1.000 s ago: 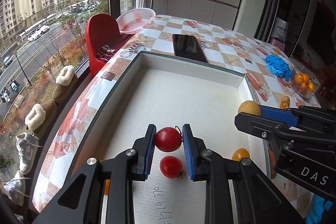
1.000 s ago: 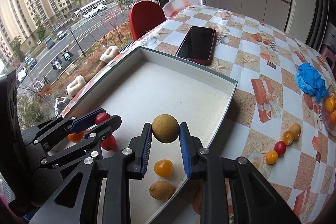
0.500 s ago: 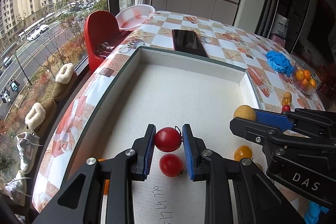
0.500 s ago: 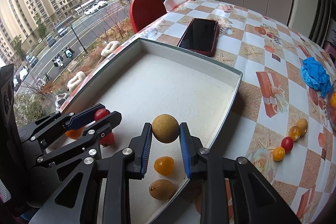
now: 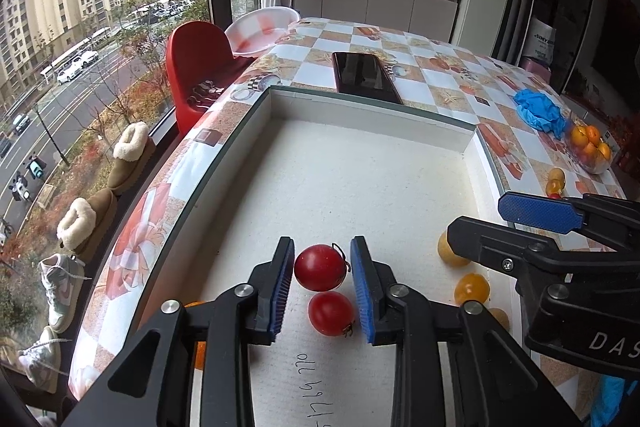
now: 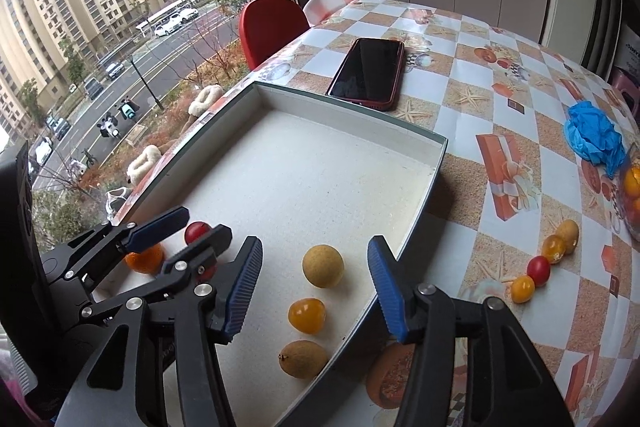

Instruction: Organize fruits

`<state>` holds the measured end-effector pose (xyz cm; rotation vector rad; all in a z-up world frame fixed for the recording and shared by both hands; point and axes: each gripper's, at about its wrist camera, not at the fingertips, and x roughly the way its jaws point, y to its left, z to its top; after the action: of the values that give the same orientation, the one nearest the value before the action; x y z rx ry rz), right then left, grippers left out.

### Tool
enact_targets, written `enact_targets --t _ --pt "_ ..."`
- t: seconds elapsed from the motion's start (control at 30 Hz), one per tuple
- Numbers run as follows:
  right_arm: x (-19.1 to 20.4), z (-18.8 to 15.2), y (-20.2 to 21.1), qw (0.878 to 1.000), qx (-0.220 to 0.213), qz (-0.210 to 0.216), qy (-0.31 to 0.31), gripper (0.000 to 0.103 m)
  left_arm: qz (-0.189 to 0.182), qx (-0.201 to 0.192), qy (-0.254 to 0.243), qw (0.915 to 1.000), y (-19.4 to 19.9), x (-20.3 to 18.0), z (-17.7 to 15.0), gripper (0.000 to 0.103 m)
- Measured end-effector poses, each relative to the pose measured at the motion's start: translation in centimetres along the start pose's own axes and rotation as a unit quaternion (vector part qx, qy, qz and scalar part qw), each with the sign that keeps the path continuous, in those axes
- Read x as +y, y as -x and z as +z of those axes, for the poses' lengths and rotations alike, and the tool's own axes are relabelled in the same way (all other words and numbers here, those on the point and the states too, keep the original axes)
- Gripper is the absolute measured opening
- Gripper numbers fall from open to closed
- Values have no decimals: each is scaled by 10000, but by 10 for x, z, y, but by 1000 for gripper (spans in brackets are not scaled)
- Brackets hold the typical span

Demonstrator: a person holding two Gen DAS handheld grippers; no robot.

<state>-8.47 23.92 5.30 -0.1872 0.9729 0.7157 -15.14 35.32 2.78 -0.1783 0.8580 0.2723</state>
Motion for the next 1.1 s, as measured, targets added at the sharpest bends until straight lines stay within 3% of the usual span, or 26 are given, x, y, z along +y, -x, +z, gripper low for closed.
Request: enact_targets --t 0.03,0.07,0.13,0.3,0.47,0.6,0.73,1.0,1.1 --pt "-2 1 2 10000 -44 24 -43 66 16 -72 30 10000 3 0 1 72" --pt "-4 2 3 9999 -37 58 -81 68 116 -219 45 9997 8 0 1 84" --pt "-6 2 3 9999 1 50 -95 69 123 -441 33 9989 15 1 0 84" --pt "-13 -1 7 9999 -21 29 -162 80 194 -311 10 9993 10 0 1 84" --pt "-25 -2 11 9994 -36 53 -352 83 243 -237 4 9994 8 0 1 84" --pt "-38 -5 16 9986 -95 1 -518 94 308 -204 -36 9993 7 -3 1 84" --pt "-54 -9 22 9975 -136 -64 -684 94 335 -168 -57 9993 7 -7 1 84" --pt "-107 -28 40 9916 -260 -515 -1159 94 205 -118 -206 9995 12 -31 2 84" --pt "-135 -36 48 9860 -298 -736 -1465 103 113 -144 -323 9993 16 -46 5 84"
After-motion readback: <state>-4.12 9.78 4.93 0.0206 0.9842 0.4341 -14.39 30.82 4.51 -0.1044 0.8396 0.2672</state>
